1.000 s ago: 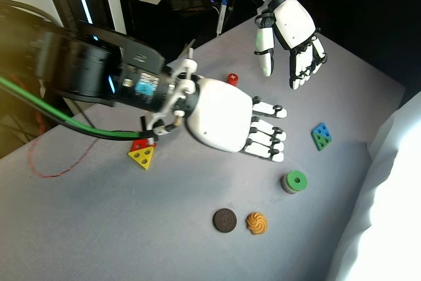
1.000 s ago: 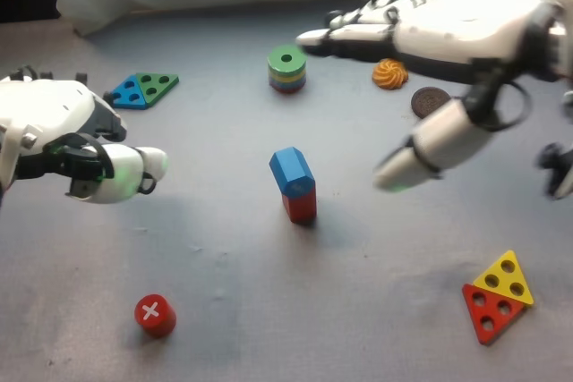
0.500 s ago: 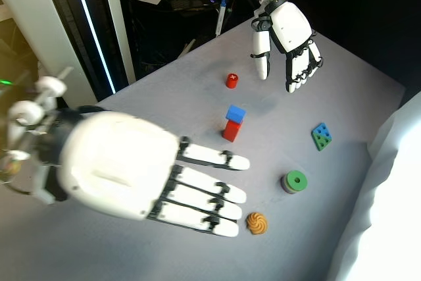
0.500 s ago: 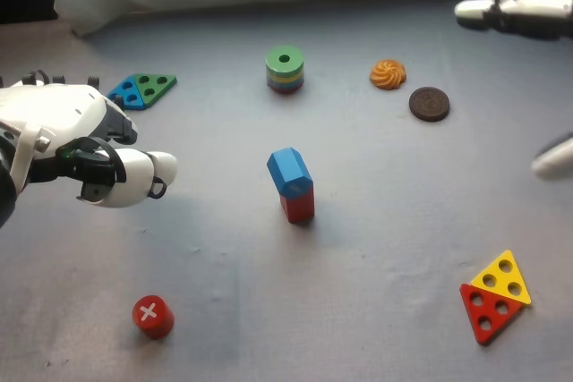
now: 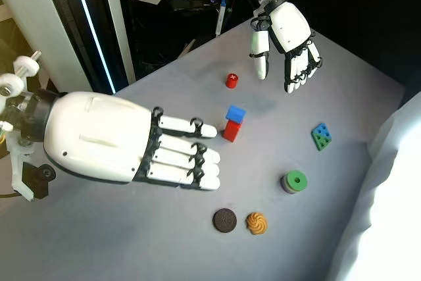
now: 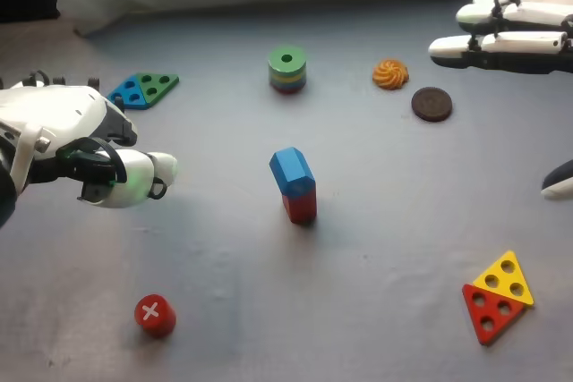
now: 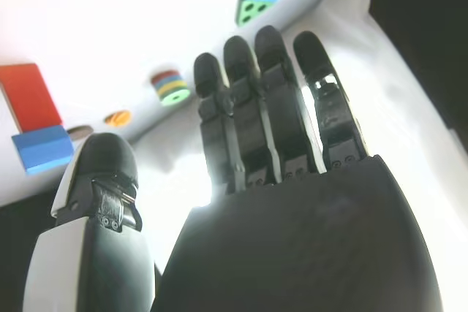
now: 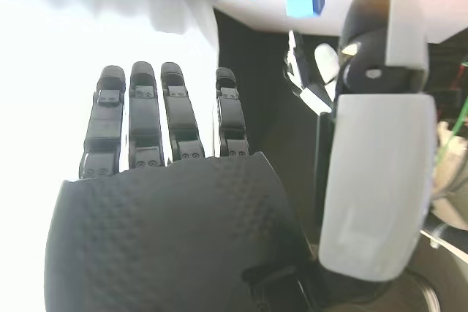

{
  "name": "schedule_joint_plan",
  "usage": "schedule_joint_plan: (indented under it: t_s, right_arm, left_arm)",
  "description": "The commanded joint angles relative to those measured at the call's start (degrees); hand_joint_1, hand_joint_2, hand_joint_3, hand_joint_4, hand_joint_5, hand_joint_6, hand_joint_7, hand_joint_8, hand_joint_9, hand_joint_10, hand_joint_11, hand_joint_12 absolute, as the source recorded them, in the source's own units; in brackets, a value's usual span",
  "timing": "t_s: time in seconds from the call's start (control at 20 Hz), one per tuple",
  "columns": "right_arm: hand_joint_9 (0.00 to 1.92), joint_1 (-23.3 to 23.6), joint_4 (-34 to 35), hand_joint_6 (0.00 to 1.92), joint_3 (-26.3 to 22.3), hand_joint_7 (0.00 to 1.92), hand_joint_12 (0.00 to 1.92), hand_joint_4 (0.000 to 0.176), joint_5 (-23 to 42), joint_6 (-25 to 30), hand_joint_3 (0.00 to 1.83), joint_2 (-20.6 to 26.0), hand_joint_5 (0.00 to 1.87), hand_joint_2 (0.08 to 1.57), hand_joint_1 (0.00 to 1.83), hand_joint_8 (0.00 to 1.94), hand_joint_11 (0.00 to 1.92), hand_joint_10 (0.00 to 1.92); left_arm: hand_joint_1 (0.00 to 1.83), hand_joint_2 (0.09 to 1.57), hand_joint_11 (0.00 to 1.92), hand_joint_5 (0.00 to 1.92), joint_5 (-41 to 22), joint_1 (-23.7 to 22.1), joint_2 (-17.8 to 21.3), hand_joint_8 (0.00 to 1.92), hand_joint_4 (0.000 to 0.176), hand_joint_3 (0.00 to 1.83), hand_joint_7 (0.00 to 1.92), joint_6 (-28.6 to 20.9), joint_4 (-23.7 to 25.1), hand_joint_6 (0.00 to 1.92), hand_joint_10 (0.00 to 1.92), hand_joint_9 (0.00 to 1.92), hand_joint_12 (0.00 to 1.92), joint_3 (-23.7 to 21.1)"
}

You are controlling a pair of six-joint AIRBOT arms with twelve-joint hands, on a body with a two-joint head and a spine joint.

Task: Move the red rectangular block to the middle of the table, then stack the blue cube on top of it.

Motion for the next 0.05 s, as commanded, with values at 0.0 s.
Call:
schedule_joint_plan:
  t_s: [0.0]
  right_arm:
    - [0.00, 0.10, -0.17, 0.02, 0.38, 0.04, 0.00, 0.000, 7.28, 2.01, 0.03, 0.37, 0.05, 0.90, 0.68, 0.01, 0.00, 0.00]
  left_arm:
    - [0.24, 1.30, 0.02, 0.56, -2.56, -0.34, 0.87, 0.00, 0.000, 0.00, 0.55, -0.13, 3.76, 0.00, 0.00, 0.46, 0.86, -0.04]
